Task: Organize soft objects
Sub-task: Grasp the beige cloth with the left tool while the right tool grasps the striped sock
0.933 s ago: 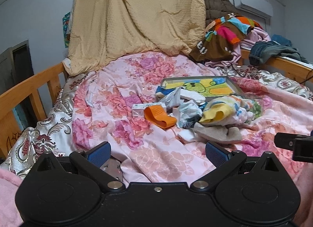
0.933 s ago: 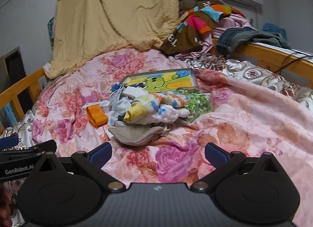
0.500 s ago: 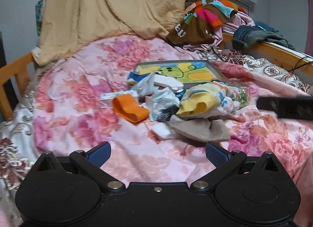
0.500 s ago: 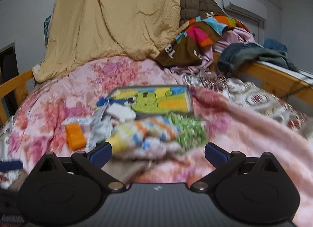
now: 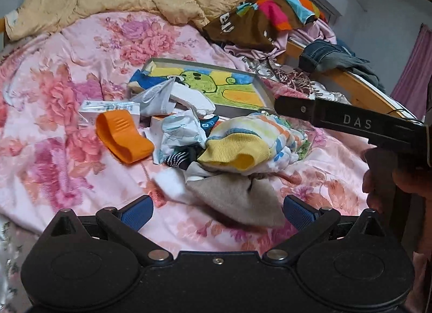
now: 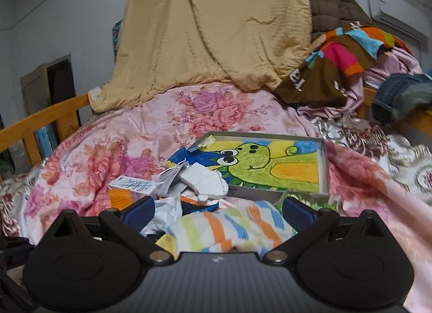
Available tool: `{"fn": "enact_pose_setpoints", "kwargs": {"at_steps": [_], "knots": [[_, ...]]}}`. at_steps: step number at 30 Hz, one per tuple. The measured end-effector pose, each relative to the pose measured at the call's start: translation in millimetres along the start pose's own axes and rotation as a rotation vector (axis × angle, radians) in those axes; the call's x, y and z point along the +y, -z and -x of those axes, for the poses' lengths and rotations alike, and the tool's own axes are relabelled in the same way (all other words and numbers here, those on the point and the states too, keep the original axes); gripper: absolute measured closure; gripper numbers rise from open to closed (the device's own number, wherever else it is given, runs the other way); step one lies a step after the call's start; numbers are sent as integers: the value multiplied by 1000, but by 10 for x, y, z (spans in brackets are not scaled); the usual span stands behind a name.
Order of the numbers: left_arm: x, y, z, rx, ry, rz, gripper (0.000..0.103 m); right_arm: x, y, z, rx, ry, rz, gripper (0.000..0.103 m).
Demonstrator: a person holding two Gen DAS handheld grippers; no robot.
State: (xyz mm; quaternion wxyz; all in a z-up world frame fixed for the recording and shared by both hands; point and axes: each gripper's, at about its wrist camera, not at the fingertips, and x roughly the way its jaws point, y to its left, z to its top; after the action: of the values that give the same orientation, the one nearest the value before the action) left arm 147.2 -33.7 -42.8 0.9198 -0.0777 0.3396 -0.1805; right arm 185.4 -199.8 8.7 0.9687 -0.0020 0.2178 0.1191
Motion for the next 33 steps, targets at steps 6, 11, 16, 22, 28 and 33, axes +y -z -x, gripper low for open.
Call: {"fn": "enact_pose_setpoints", "kwargs": {"at_steps": [6,11,16,22,28,33], "knots": [[61,-46,-238,71,70,134,5,-49,93,-138,9,-17,-21,3],[189,22,-346,96,165,293,6,-107,103,-197,33,-33,-50,6],[298,65,-488,130,210,369,44,-156,181,-304,105,-12,-76,19],[397,138,-578,127,224,448,64,-204,230,-356,138,-21,-112,21],[450,146,-688,144,219,493,84,-178,268,-409,163,-25,-115,30],[421,160,-739,176,157,459,90,-117,328,-447,194,-20,-106,46]]}}
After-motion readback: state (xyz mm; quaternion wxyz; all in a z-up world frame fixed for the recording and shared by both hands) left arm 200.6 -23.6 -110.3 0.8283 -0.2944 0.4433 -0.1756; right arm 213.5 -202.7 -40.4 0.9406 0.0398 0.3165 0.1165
